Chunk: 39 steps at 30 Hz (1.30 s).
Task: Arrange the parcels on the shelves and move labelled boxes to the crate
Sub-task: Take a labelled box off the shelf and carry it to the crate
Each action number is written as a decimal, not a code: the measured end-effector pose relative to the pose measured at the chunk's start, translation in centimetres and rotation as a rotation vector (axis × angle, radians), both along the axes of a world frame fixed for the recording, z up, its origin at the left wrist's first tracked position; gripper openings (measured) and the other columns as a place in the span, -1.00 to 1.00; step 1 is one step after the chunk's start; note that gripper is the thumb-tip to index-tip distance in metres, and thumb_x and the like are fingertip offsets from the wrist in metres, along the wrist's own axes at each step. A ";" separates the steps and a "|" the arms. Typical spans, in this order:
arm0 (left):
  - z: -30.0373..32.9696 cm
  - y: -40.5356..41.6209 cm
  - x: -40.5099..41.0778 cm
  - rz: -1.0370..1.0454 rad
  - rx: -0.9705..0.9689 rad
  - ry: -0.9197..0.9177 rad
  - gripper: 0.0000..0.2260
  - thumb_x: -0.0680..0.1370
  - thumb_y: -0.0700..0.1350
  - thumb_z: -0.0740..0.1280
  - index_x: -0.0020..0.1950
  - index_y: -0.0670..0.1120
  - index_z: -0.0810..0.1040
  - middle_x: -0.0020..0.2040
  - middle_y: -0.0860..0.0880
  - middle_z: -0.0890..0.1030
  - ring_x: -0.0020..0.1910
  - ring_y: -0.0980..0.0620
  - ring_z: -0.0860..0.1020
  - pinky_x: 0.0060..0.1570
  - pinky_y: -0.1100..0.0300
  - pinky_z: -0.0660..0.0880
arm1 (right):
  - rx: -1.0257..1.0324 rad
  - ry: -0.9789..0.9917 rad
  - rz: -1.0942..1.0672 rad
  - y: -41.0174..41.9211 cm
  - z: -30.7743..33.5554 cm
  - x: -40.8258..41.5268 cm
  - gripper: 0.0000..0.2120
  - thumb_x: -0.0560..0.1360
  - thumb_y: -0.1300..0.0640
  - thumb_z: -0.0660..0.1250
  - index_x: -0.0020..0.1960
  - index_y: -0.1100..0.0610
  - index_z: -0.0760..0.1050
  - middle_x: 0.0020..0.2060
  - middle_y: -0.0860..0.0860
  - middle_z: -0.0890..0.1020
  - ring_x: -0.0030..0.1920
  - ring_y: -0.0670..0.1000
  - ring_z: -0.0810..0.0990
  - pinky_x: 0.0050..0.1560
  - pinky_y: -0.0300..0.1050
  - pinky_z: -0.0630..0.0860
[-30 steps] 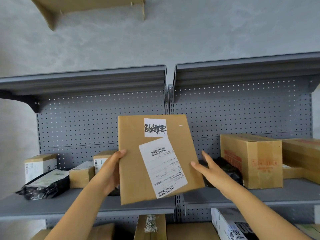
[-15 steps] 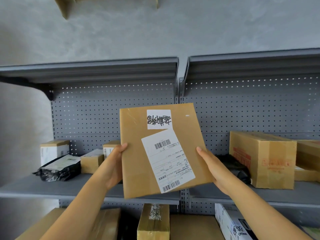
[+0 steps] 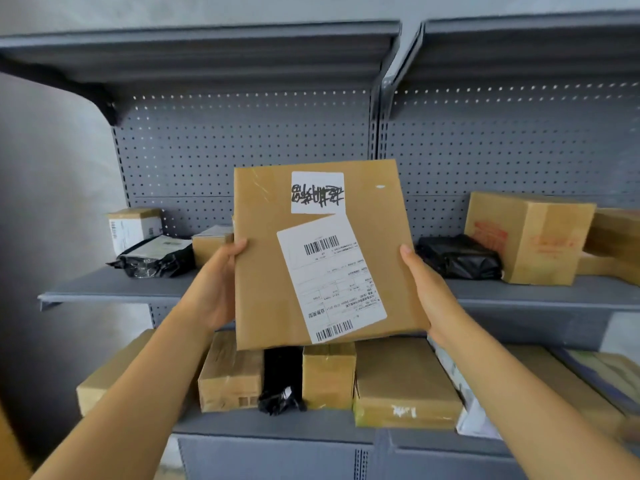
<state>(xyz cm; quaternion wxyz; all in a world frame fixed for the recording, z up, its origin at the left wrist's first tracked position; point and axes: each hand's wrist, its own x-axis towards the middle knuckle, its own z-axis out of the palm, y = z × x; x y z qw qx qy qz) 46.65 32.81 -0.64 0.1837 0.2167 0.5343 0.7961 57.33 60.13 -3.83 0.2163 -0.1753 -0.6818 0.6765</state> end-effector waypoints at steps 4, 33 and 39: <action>-2.1 -4.2 0.7 -0.081 -0.046 -0.033 -0.60 0.60 0.07 0.14 -0.05 -0.03 0.76 0.02 -0.08 0.73 -0.09 -0.03 0.72 0.03 -0.06 0.49 | -0.055 0.017 -0.115 -5.8 -3.5 2.6 -0.45 0.39 -0.44 0.27 0.23 -0.13 0.53 0.11 -0.07 0.67 0.13 0.05 0.63 0.29 0.12 0.48; -26.3 -14.5 31.3 -1.010 -0.677 -0.287 -0.74 0.61 0.00 0.23 0.21 -0.07 0.56 -0.12 0.00 0.74 -0.22 0.08 0.71 -0.19 0.13 0.60 | -0.522 -0.148 -1.173 -45.5 -28.5 47.8 -0.54 0.52 -0.30 0.23 0.17 0.01 0.61 0.02 -0.06 0.73 0.06 0.01 0.70 0.14 0.04 0.59; -26.9 -19.1 45.7 -1.317 -0.751 -0.160 -0.79 0.60 0.03 0.26 0.13 -0.03 0.58 -0.10 0.01 0.74 -0.18 0.09 0.71 -0.09 0.08 0.53 | -0.588 -0.091 -1.502 -58.4 -29.2 59.6 -0.49 0.44 -0.36 0.25 0.14 -0.01 0.63 0.03 -0.06 0.72 0.07 0.00 0.69 0.19 0.08 0.57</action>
